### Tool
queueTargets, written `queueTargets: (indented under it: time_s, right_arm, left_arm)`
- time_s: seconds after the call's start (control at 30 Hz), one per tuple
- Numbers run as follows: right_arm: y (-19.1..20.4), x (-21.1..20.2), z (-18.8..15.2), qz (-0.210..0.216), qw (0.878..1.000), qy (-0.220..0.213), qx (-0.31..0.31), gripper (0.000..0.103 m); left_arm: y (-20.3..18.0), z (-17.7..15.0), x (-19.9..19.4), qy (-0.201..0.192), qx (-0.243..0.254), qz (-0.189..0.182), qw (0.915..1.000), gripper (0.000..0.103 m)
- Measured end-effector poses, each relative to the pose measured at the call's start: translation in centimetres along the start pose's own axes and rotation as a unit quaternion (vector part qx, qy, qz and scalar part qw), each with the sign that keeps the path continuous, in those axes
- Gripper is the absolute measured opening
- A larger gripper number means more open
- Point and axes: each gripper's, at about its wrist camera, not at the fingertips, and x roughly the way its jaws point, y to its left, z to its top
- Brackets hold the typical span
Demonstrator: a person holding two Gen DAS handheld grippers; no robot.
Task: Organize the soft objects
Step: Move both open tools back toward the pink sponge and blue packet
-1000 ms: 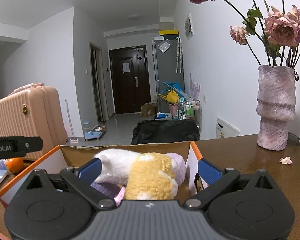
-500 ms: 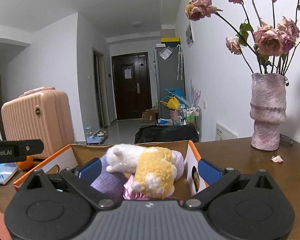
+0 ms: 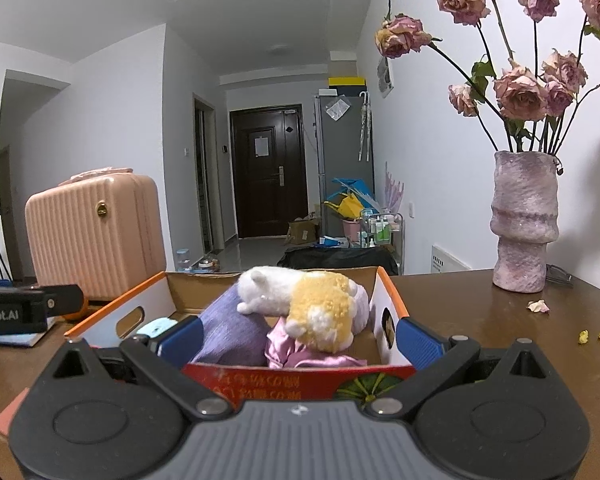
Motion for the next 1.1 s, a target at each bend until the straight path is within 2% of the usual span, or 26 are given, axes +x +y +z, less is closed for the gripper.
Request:
queueTargets:
  time_s: [0.63, 1.1]
  right_arm:
    - [1.2, -5.9, -2.3, 0.017, 1.000, 0.013, -0.010, 0.103]
    - [2.6, -9.6, -4.1, 0.039, 0.998, 0.034, -0.030, 0.103]
  left_arm:
    - [1.7, -2.7, -6.5, 0.011, 0.003, -0.026, 0.9996, 0.103]
    - [3.5, -5.2, -10.4, 0.025, 0.012, -0.026, 0.9993, 0.103]
